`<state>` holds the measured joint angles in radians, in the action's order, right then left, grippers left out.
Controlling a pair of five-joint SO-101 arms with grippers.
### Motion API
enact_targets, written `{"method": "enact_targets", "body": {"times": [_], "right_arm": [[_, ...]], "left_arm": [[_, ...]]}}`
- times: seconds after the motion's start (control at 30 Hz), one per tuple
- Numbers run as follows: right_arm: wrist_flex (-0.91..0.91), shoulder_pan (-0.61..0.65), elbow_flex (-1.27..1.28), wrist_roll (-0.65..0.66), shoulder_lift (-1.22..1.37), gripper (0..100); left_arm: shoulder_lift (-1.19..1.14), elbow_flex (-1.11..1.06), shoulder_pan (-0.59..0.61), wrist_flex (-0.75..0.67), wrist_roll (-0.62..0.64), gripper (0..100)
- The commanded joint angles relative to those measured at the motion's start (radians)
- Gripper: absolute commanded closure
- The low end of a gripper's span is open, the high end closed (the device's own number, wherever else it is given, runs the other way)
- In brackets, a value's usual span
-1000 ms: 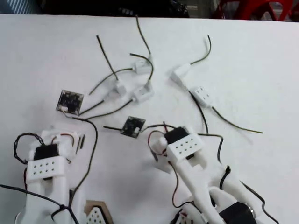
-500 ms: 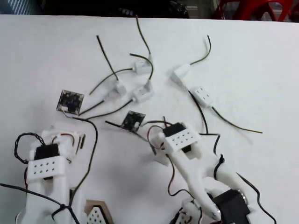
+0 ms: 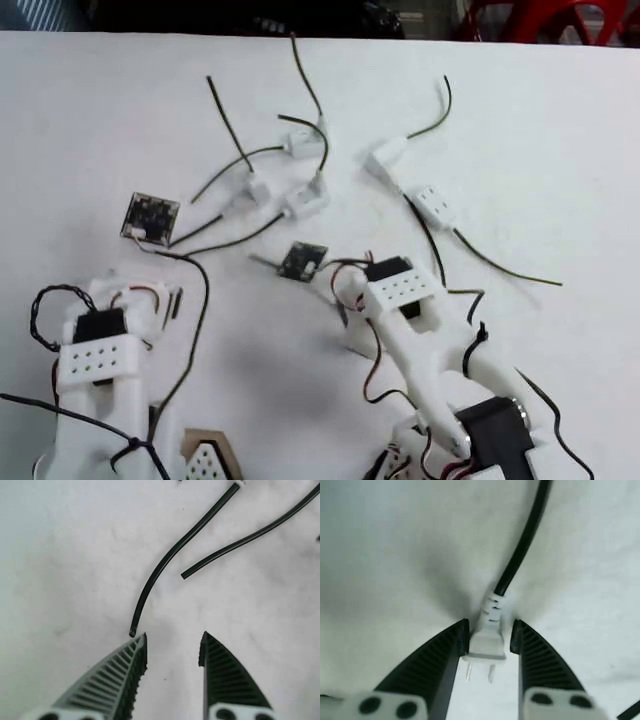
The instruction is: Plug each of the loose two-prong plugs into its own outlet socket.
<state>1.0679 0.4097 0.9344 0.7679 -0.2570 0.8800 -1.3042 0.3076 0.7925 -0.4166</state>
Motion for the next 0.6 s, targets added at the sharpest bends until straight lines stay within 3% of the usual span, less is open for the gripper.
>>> {"method": "enact_targets", "body": {"times": [0.0,0.37,0.57], "right_arm": [[0.019,0.01,-0.017,0.008,0.001,86.1],[0.024,0.005,-0.028,0.003,-0.012,90.5],[0.174,0.012,-0.115,-0.071,-0.094,79.6]], "left_arm": [[0.028,0.003,0.007,-0.02,-0.009,82],[0.028,0.003,0.007,-0.02,-0.009,82],[0.028,0.002,0.007,-0.02,-0.009,82]]}}
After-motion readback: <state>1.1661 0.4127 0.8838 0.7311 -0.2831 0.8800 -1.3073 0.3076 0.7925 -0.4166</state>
